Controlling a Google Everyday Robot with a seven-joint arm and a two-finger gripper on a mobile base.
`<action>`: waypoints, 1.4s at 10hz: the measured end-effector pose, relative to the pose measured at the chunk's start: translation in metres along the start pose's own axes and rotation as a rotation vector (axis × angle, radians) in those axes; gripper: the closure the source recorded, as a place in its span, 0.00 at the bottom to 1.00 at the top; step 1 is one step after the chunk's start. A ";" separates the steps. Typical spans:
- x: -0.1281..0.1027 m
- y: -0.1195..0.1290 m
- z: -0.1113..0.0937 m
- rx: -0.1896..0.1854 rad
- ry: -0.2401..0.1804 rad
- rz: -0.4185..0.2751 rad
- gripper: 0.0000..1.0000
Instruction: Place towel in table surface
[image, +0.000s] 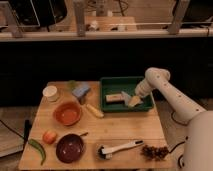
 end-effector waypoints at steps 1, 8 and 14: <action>0.001 0.000 0.003 -0.006 0.005 0.003 0.22; 0.008 -0.004 0.013 -0.022 0.020 0.020 0.89; -0.002 -0.007 -0.011 -0.020 -0.003 -0.003 1.00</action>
